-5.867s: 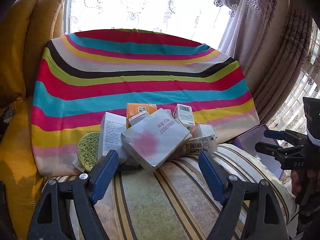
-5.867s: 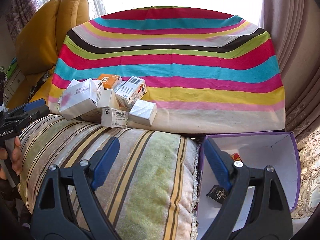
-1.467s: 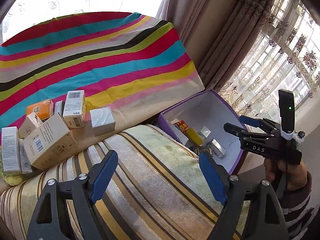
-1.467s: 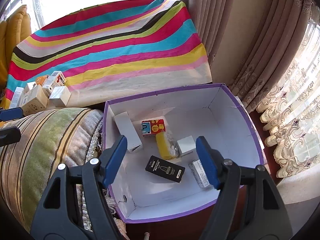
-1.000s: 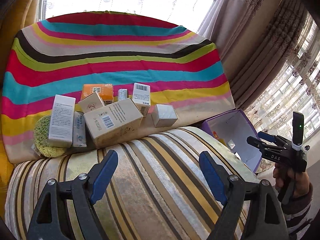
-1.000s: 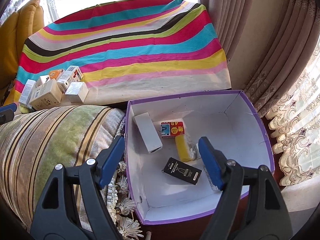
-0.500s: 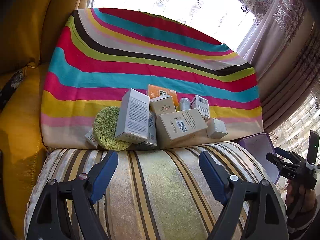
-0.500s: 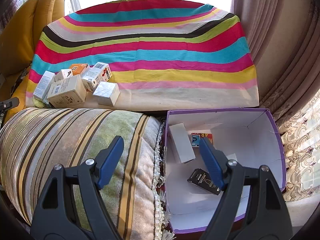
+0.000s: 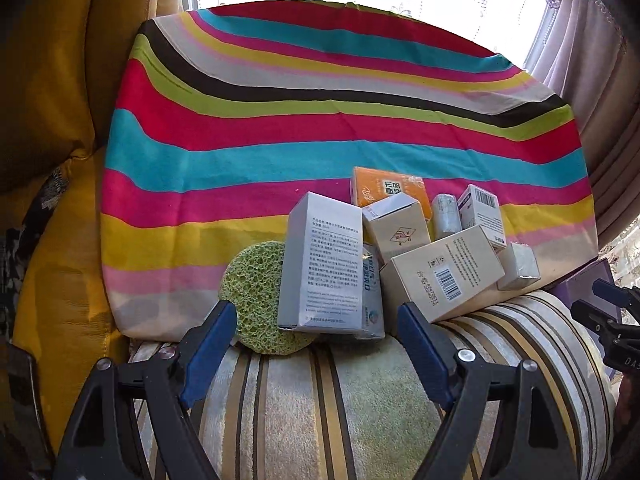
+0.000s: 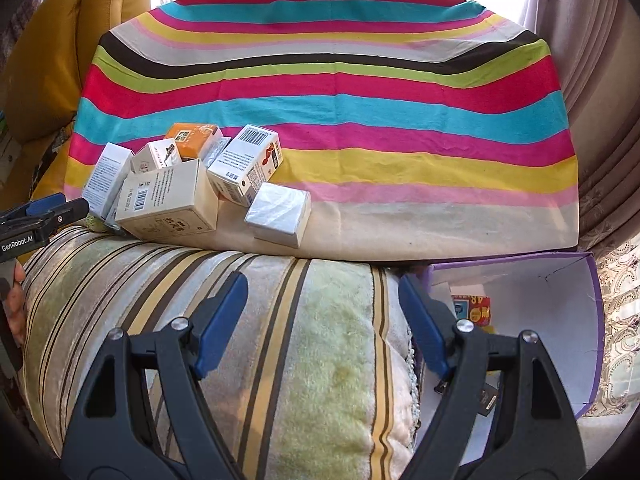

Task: Organize objects
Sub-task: 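Move both open tools back to the pile of boxes, then grasp the tall white text box with the left tool while the right tool grasps the small white cube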

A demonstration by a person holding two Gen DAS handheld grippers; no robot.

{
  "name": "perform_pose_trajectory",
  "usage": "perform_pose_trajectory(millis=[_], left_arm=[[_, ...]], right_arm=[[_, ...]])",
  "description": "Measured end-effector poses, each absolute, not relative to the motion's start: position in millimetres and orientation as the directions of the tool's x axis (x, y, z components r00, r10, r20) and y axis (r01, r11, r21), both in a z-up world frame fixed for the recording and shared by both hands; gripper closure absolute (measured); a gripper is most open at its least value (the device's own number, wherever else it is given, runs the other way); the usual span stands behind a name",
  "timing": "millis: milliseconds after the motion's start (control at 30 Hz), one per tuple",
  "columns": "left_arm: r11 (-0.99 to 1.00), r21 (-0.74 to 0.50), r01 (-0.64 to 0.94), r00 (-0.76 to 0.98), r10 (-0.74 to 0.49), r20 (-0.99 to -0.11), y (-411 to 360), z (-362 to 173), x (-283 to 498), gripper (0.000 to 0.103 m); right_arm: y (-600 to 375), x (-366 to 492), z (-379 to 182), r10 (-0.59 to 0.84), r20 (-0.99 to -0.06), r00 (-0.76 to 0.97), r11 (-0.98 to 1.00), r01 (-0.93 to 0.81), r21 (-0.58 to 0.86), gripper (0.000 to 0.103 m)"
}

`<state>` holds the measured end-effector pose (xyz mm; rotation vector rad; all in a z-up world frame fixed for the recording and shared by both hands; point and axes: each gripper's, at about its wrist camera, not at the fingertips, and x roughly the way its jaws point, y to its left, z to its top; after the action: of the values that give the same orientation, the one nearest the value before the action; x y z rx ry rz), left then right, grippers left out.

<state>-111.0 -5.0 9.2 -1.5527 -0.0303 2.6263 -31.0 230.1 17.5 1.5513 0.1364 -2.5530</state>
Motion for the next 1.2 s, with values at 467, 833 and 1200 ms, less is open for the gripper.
perform_pose_trajectory(millis=[467, 833, 1200], left_arm=[[-0.996, 0.048, -0.078, -0.450, -0.008, -0.893, 9, -12, -137, 0.033], [-0.996, 0.013, -0.085, -0.450, 0.027, -0.893, 8, -14, -137, 0.053], [-0.998, -0.010, -0.068, -0.490, 0.042, -0.871, 4, -4, -129, 0.058]], right_arm=[[195, -73, -11, -0.041, -0.906, -0.421, -0.979, 0.196, -0.047, 0.023], [182, -91, -30, 0.006, -0.917, -0.400, -0.975, 0.200, -0.094, 0.036], [183, -85, -29, 0.032, -0.903, -0.428, -0.974, 0.190, -0.125, 0.052]])
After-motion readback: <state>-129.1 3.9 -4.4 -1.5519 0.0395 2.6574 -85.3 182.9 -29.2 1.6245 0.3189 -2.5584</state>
